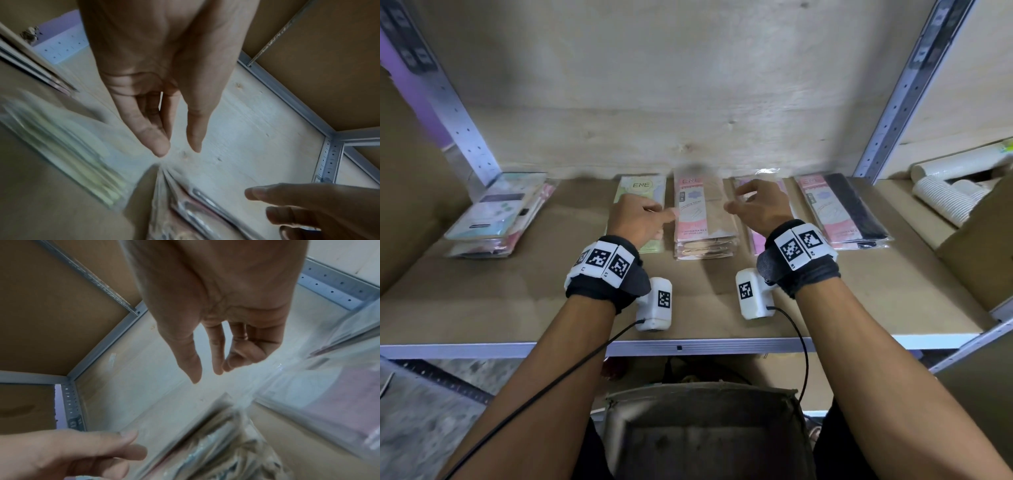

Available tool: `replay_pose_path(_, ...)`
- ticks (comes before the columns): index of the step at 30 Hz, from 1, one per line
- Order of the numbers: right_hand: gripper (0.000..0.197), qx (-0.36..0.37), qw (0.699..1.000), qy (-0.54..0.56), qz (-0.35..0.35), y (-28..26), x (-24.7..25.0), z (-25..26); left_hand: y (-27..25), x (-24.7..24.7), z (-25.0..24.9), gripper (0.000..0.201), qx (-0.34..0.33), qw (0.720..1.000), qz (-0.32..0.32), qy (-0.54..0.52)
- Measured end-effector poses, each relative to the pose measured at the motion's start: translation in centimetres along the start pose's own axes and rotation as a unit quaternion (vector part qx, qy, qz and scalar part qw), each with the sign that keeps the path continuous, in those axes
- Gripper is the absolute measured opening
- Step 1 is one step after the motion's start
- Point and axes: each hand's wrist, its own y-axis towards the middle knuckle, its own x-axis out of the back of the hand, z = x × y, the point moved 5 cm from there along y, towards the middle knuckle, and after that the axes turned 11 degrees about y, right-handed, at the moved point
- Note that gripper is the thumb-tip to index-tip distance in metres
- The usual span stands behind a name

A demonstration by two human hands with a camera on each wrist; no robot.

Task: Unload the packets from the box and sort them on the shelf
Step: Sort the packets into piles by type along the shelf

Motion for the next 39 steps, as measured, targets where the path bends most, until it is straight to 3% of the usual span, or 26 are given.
replay_pose_path(4,0.021,0.072,0.997,0.002,-0.001,-1.4,-0.5,2.0,-0.4,3.3,1.4,0.014,0.017,0.998,-0.052,-0.014)
replay_pose_path(9,0.009,0.138,0.987,0.010,0.086,-3.9,-4.4,4.8,-1.3,9.5,4.4,0.024,0.043,0.993,-0.100,0.033)
replay_pose_path(13,0.008,0.150,0.977,0.057,0.139,-5.0,-8.1,7.2,-1.5,14.5,7.5,0.028,0.073,0.980,-0.160,0.093)
replay_pose_path(20,0.009,0.106,0.961,0.112,0.229,-4.1,-17.8,10.9,0.3,19.8,12.3,0.023,0.095,0.968,-0.200,0.121)
replay_pose_path(25,0.006,0.059,0.951,0.095,0.288,-3.5,-24.6,12.5,1.9,21.9,14.7,0.033,0.125,0.966,-0.157,0.162)
replay_pose_path(29,0.014,-0.003,0.937,0.131,0.325,-3.9,-29.0,13.1,3.0,21.8,15.8,0.037,0.143,0.971,-0.119,0.147)
replay_pose_path(32,0.011,-0.068,0.921,0.177,0.339,-4.6,-31.5,13.2,3.4,21.6,16.5,0.039,0.152,0.973,-0.087,0.152)
replay_pose_path(36,0.036,-0.104,0.916,0.188,0.339,-4.9,-33.4,13.1,3.4,21.9,16.8,0.028,0.137,0.972,-0.087,0.169)
replay_pose_path(39,0.024,-0.092,0.924,0.185,0.321,-4.9,-33.8,12.9,3.0,22.3,16.9,0.026,0.133,0.970,-0.101,0.175)
